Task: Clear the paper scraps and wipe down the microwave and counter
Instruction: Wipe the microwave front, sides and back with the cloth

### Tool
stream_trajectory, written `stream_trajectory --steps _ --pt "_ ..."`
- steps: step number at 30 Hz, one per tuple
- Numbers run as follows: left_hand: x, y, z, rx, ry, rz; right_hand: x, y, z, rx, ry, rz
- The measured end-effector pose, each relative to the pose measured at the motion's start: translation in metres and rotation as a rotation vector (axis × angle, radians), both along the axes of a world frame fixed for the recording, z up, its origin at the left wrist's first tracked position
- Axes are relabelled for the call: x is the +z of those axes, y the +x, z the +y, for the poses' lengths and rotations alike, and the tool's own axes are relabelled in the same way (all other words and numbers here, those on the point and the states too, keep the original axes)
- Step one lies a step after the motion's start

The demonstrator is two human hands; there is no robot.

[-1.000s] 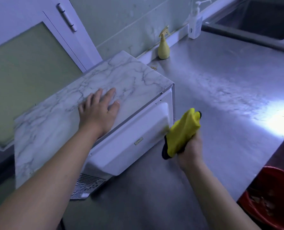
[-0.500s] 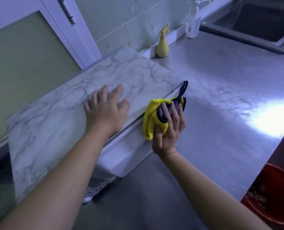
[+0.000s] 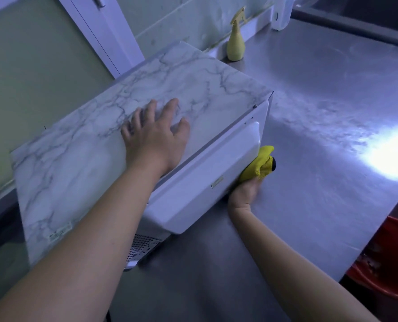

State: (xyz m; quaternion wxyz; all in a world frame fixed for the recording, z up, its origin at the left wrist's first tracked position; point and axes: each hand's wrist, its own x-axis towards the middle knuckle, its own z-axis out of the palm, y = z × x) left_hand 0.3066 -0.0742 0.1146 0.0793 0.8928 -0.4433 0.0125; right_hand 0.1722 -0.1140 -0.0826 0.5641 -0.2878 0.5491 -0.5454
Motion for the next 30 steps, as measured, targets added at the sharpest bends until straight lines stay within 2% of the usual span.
stream_trajectory --steps 3,7,10,14,16,19,21,24,26,28,30 --pt "0.001 -0.001 0.001 0.000 0.005 0.005 0.025 -0.008 0.014 0.147 0.358 -0.183" --pt "0.004 -0.001 0.002 -0.008 0.007 0.017 0.053 -0.033 0.023 0.287 0.646 -0.391" --pt "0.006 -0.003 0.004 -0.019 0.005 0.019 0.055 -0.062 0.031 0.362 0.626 -0.468" --pt "0.008 -0.006 0.006 -0.032 -0.005 0.032 0.084 -0.097 0.029 0.364 0.420 -0.508" --pt "0.009 -0.007 0.007 -0.035 -0.001 0.040 0.110 -0.102 0.023 0.331 0.254 -0.425" --pt "0.009 -0.006 0.007 -0.033 0.004 0.050 0.156 -0.090 0.019 0.283 -0.074 -0.215" --pt "0.009 -0.005 0.007 -0.035 0.010 0.049 0.173 -0.070 0.023 0.295 -0.225 -0.083" --pt "0.009 -0.004 0.005 -0.031 0.007 0.042 0.172 -0.028 0.033 0.362 -0.289 0.251" --pt "0.008 -0.004 0.005 -0.032 -0.009 0.023 0.163 -0.003 0.041 0.349 -0.259 0.453" --pt "0.006 -0.003 0.005 -0.039 -0.024 0.009 0.156 0.015 0.044 0.210 -0.266 0.542" --pt "0.004 -0.001 0.003 -0.038 -0.040 -0.004 0.143 0.023 0.041 0.033 -0.429 0.629"
